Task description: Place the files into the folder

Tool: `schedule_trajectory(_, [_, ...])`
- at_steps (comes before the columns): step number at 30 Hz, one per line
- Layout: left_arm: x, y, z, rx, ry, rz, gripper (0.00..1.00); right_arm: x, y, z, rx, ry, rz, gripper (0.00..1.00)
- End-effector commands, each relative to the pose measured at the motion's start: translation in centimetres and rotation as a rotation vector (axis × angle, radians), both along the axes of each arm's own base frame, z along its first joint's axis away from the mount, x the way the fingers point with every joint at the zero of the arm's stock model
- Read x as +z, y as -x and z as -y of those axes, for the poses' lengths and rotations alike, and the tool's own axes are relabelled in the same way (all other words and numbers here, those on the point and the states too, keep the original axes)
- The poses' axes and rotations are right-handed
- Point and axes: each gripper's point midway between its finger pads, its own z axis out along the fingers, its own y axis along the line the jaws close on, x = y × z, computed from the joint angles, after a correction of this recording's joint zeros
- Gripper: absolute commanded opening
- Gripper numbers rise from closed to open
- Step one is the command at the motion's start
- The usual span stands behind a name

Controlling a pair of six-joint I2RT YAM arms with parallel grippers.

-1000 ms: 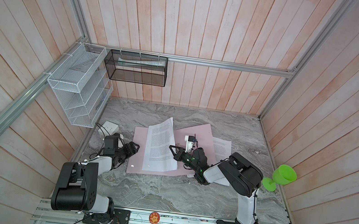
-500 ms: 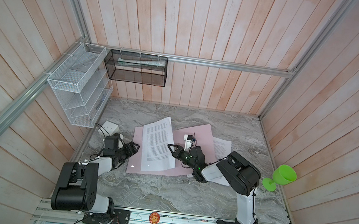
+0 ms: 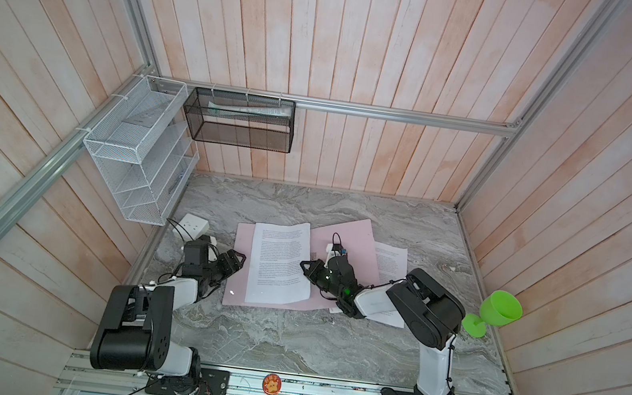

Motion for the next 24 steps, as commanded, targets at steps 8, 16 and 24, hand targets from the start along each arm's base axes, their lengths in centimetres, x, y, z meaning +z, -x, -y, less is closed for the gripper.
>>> schedule_trajectory(8, [-2.4, 2.1, 0.9, 0.001, 0.050, -0.088, 0.82, -0.2, 0.2, -0.1, -0.035, -0.025, -0.163, 0.00])
schedule_trajectory(16, [-1.4, 1.9, 1.9, -0.019, 0.128, -0.023, 0.79, -0.5, 0.4, -0.4, -0.028, -0.025, -0.188, 0.00])
schedule_trajectory(24, [-0.8, 2.3, 1.9, -0.016, 0.119, -0.003, 0.78, -1.0, 0.6, -0.6, -0.023, -0.019, -0.210, 0.00])
